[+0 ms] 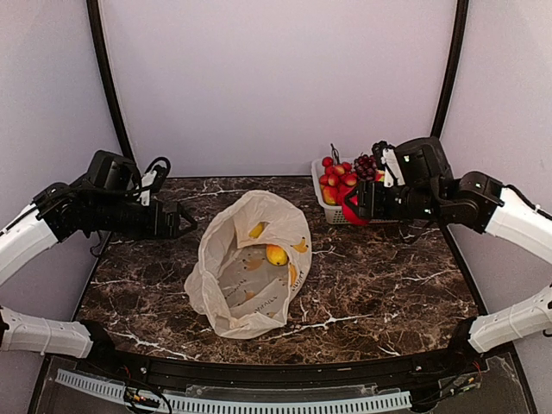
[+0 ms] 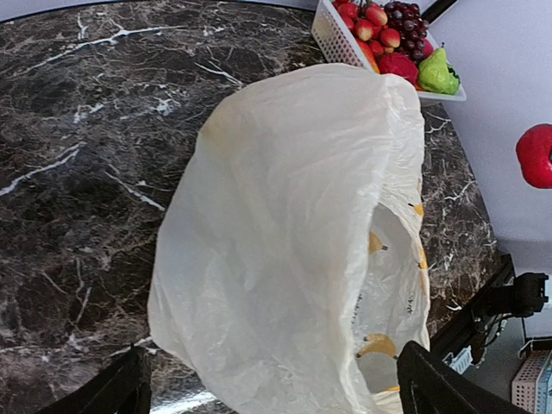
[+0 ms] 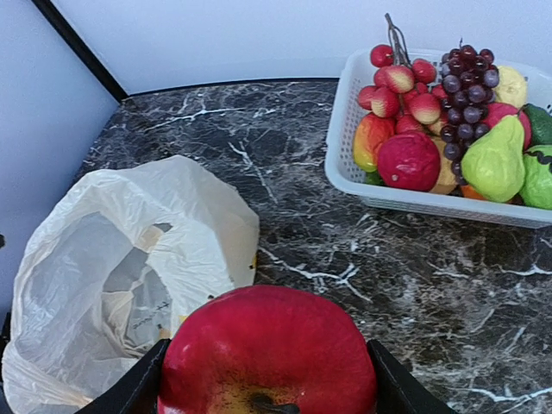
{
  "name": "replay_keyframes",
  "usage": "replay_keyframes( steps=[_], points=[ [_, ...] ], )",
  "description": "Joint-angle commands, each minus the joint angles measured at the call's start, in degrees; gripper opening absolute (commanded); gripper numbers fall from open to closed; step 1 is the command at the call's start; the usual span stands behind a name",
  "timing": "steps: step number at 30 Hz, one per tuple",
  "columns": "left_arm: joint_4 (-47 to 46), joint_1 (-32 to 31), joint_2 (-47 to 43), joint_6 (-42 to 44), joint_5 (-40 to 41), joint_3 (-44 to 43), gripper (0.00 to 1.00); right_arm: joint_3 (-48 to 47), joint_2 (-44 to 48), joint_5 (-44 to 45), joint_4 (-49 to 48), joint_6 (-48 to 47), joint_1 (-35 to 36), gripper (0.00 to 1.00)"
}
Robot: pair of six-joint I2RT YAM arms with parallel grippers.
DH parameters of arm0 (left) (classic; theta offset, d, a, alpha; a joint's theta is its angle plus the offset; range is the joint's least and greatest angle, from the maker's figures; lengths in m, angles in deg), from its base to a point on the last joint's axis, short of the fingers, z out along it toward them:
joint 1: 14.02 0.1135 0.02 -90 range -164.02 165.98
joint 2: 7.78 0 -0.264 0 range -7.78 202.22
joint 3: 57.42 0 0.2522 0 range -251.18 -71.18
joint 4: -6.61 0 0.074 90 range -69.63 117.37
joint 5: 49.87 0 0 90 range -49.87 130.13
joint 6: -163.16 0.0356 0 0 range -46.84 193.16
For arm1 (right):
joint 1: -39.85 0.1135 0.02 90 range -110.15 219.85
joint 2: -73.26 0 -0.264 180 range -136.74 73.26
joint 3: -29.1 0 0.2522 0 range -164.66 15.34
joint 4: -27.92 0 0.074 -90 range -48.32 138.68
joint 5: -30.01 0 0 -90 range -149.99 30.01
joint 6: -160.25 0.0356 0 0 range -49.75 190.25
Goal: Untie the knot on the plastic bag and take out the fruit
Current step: Place the fake fruit in the bin.
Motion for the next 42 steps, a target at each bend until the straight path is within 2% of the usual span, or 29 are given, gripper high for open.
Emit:
replay_keyframes(
  steps=[1, 5, 13, 19, 28, 42],
  points=[
    [8.6, 7.6, 3.0, 11.7, -2.2, -2.1, 0.99, -5.9, -4.0, 0.3, 5.2, -5.4, -5.4, 0.60],
    [3.3, 15.3, 4.3, 16.0, -3.9, 0.4, 0.99, -10.6, -8.6, -1.4, 4.7, -8.3, -10.2, 0.60],
    [-16.8, 26.5, 2.5, 19.2, -2.9, 11.9, 0.99, -18.6, -21.1, -6.8, -0.2, -12.9, -18.3, 0.60],
    [-20.0, 34.3, 1.7, 19.2, 0.0, 14.8, 0.99, -25.2, -31.0, -9.8, -3.7, -15.0, -23.0, 0.60],
    [-19.6, 34.9, -0.6, 20.8, 4.2, 15.7, 0.99, -34.7, -44.7, -9.0, -6.6, -19.6, -24.3, 0.60],
    [-19.3, 35.0, 1.1, 20.9, 3.5, 15.5, 0.99, -39.4, -53.3, -9.2, -9.8, -21.4, -24.4, 0.62]
  ],
)
